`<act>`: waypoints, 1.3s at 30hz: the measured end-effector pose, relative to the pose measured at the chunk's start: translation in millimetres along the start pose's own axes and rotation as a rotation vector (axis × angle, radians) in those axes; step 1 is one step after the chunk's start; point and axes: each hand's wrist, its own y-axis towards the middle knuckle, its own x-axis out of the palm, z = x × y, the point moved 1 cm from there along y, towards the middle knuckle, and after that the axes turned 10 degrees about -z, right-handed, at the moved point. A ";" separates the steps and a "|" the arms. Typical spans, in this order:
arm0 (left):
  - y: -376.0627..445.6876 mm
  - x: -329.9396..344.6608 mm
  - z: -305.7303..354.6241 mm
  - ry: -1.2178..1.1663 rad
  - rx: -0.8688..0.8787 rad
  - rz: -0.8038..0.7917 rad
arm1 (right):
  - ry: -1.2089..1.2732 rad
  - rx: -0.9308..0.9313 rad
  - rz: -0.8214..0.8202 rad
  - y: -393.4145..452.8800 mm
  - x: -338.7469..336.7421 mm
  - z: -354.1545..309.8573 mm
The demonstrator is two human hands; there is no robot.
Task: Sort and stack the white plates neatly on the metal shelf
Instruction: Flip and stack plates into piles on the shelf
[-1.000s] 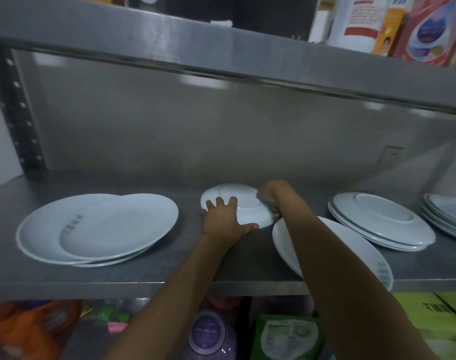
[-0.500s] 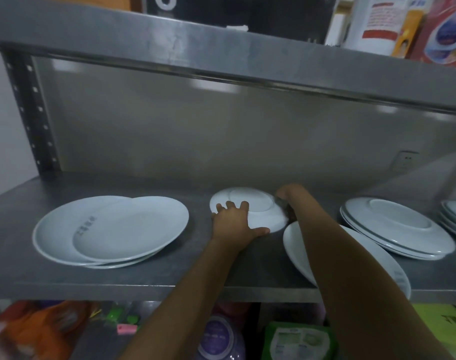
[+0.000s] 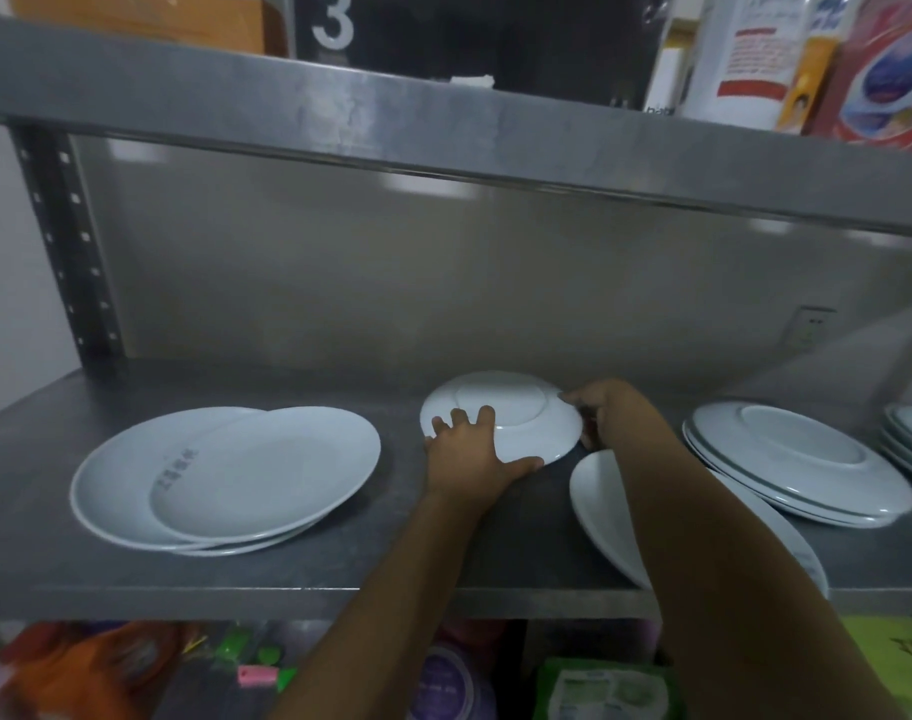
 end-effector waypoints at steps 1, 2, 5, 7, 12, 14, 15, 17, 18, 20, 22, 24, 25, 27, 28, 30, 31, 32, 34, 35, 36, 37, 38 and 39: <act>-1.0 -0.8 0.4 -0.028 -0.009 0.023 | 0.168 -0.027 -0.049 -10.5 5.6 -1.2; -2.4 -1.7 0.9 -0.061 -0.018 0.047 | 0.324 -0.071 -0.079 -13.4 8.5 -0.7; -2.3 -4.1 0.0 -0.140 -0.034 0.125 | 0.668 -0.231 -0.182 -22.6 16.2 -8.4; -1.2 -4.6 -1.7 -0.182 -0.028 0.143 | 0.629 -0.315 -0.212 -30.0 16.2 -16.7; -8.2 -16.8 4.7 -0.453 0.100 0.275 | 0.592 -0.625 -0.313 -65.0 16.0 -35.2; -16.4 -29.0 10.1 -0.635 0.159 0.355 | 0.585 -0.744 -0.326 -79.6 14.1 -37.6; -20.3 -36.5 12.7 -0.729 0.167 0.374 | 0.581 -0.784 -0.300 -88.5 13.6 -36.2; -26.1 -54.3 19.6 -0.938 0.145 0.407 | 0.524 -0.873 -0.206 -113.5 11.0 -29.6; -28.3 -64.7 22.8 -1.062 0.112 0.417 | 0.461 -0.923 -0.164 -126.4 11.5 -24.0; -33.1 -86.4 32.6 -1.349 0.033 0.350 | 0.291 -1.008 -0.106 -152.5 14.4 -9.9; -40.1 -106.9 40.8 -1.548 -0.007 0.240 | 0.099 -1.070 -0.028 -174.3 20.1 5.5; -45.5 -121.7 43.4 -1.598 -0.027 0.096 | -0.131 -1.127 0.054 -181.5 24.3 21.3; -47.8 -126.8 42.9 -1.592 -0.043 0.000 | -0.252 -1.147 0.109 -180.7 24.4 29.4; -53.2 -130.8 42.5 -1.539 -0.076 -0.169 | -0.472 -1.232 0.226 -179.1 21.0 44.6; -55.3 -130.5 42.5 -1.506 -0.073 -0.227 | -0.551 -1.287 0.277 -179.1 18.6 51.3; -58.4 -127.1 44.7 -1.472 -0.046 -0.278 | -0.650 -1.350 0.384 -182.2 15.1 62.3; -58.9 -123.5 46.2 -1.471 -0.035 -0.279 | -0.695 -1.348 0.430 -183.2 13.9 67.6; -59.7 -119.6 48.4 -1.471 -0.034 -0.279 | -0.744 -1.335 0.457 -184.1 12.8 73.0; -61.7 -110.2 52.8 -1.468 -0.043 -0.285 | -0.835 -1.301 0.459 -183.1 7.7 83.7; -63.4 -104.1 55.3 -1.463 -0.050 -0.291 | -0.865 -1.259 0.430 -183.6 3.6 89.8; -65.9 -97.5 58.3 -1.459 -0.056 -0.297 | -0.875 -1.192 0.382 -185.1 -1.9 95.8; -67.7 -89.8 61.0 -1.446 -0.066 -0.302 | -0.863 -1.101 0.329 -187.7 -9.6 101.9; -69.2 -82.6 63.0 -1.435 -0.074 -0.307 | -0.832 -1.000 0.290 -191.0 -17.6 107.9; -71.2 -75.7 65.4 -1.425 -0.081 -0.310 | -0.779 -0.912 0.286 -194.5 -26.9 115.2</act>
